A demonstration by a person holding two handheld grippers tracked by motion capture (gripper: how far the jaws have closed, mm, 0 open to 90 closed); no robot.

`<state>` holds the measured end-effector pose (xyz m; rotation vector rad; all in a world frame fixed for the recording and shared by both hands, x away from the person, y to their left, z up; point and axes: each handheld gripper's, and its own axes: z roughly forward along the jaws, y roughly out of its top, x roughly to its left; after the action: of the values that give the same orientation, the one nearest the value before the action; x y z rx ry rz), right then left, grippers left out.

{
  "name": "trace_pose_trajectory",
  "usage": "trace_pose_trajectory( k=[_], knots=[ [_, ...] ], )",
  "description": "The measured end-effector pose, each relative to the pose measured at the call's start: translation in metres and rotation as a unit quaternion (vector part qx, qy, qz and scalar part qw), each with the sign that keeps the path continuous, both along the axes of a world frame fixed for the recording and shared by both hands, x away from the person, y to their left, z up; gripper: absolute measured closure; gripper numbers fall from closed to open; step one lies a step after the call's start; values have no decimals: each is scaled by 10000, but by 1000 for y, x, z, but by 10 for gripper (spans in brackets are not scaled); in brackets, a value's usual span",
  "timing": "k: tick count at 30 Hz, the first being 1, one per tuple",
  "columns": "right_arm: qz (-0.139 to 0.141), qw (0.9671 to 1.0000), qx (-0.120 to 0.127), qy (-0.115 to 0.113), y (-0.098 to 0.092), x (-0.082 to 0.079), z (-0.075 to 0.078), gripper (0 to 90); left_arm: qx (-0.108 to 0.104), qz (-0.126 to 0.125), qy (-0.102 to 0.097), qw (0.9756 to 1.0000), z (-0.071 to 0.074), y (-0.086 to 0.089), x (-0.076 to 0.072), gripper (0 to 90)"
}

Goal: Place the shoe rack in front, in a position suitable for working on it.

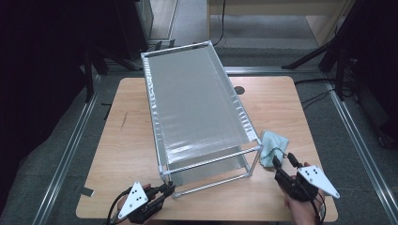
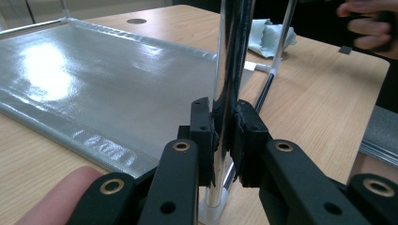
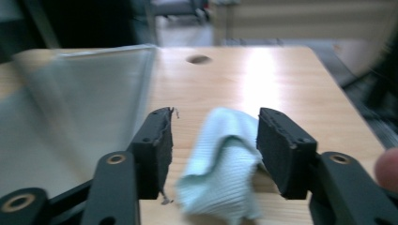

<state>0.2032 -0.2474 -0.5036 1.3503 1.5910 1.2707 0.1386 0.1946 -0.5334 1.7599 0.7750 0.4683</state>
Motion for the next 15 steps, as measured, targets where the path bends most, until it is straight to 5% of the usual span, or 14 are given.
trace_pose_trajectory(
  k=[6, 10, 13, 14, 15],
  knots=[
    [-313, 9967, 34, 754, -2, 49, -17, 358, 41, -88, -47, 9999, 0, -4, -2, 811],
    [-531, 9912, -282, 1182, 4, 75, -32, 317, 10, -124, -63, 9999, -1, -5, -2, 810],
    [-658, 9875, -290, 1402, 4, 84, -41, 398, 1, -139, -71, 9999, -1, -5, -1, 810],
    [-695, 9845, -261, 1589, 5, 86, -46, 557, -7, -143, -76, 9999, -2, -5, -1, 810],
    [-663, 9858, -271, 1520, 5, 83, -44, 647, -15, -141, -74, 9999, -2, -5, -1, 810]
  ],
)
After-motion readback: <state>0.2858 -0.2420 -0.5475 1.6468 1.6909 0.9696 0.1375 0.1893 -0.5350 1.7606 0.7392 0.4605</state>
